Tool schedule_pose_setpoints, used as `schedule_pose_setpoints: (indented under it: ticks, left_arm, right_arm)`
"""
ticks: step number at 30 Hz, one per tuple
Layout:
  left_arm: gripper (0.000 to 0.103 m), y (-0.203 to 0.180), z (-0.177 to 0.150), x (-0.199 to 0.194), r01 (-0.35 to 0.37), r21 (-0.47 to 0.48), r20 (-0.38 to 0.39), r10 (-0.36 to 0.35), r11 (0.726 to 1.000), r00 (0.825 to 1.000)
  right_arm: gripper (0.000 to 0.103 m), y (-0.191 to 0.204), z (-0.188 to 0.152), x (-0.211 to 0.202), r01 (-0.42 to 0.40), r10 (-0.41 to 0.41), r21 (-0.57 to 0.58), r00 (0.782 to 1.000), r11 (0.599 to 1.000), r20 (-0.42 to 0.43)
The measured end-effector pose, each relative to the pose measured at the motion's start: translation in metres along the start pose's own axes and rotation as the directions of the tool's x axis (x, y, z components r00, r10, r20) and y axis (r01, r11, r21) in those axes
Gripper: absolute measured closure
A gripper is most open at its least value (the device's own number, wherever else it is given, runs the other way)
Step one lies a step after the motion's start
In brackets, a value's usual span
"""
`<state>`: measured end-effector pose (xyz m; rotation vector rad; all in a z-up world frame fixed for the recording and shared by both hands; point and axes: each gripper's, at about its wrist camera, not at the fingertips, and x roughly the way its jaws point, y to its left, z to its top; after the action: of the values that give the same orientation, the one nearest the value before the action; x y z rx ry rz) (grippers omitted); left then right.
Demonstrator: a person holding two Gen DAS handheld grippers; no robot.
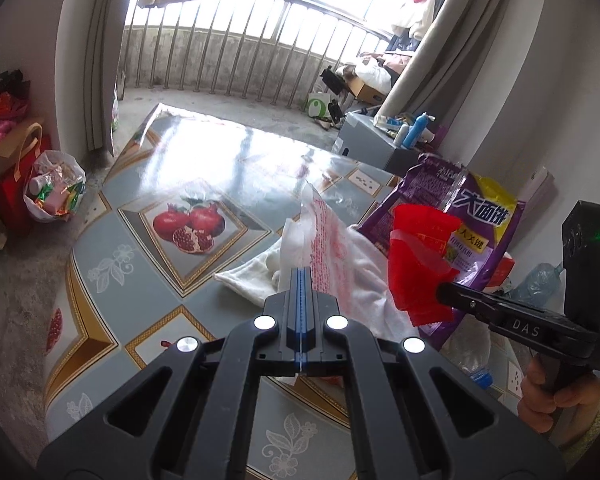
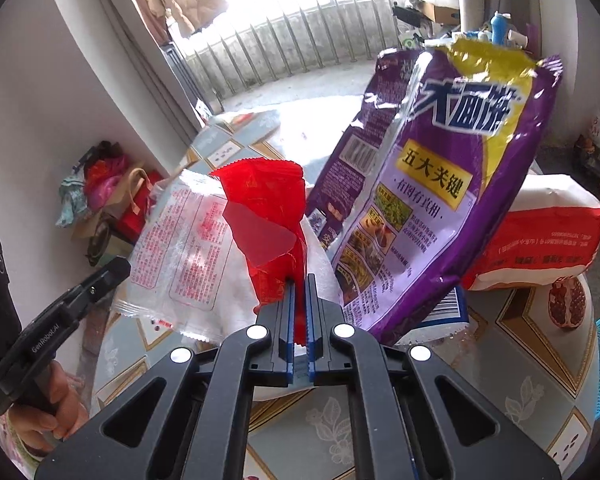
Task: Collect trash
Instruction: 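Grasp the clear plastic bag with the left tool while the right tool grasps the red wrapper, then carry both items over the wastebasket and open both tools to drop them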
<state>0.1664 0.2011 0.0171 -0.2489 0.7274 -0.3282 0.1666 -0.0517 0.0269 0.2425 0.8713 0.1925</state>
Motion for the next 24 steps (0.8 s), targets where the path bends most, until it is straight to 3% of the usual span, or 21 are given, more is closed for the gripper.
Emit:
schedule_pose_setpoints:
  ticks: [8,15,20,24]
  left_arm:
    - [0.103,-0.021,0.012,-0.034,0.000,0.047,0.061,-0.003,0.999,0.998]
    - [0.103,-0.057,0.017,-0.072,0.025,0.115,0.102,-0.037,0.993,0.994]
    - [0.103,-0.095,0.018,-0.096,0.085,0.179,0.108,-0.106,0.980,0.989]
    - [0.103,-0.137,0.019,-0.110,0.149,0.257,0.109,-0.181,0.955,0.977]
  right_arm:
    - [0.098,-0.002,-0.005,-0.034,-0.081,0.081,-0.002,0.995,0.997,0.050]
    - [0.098,-0.014,-0.017,-0.076,-0.176,0.176,-0.011,0.978,0.984,0.113]
    - [0.098,-0.030,-0.033,-0.112,-0.218,0.214,0.003,0.960,0.976,0.178]
    - [0.098,-0.056,-0.047,-0.147,-0.230,0.214,0.035,0.944,0.973,0.252]
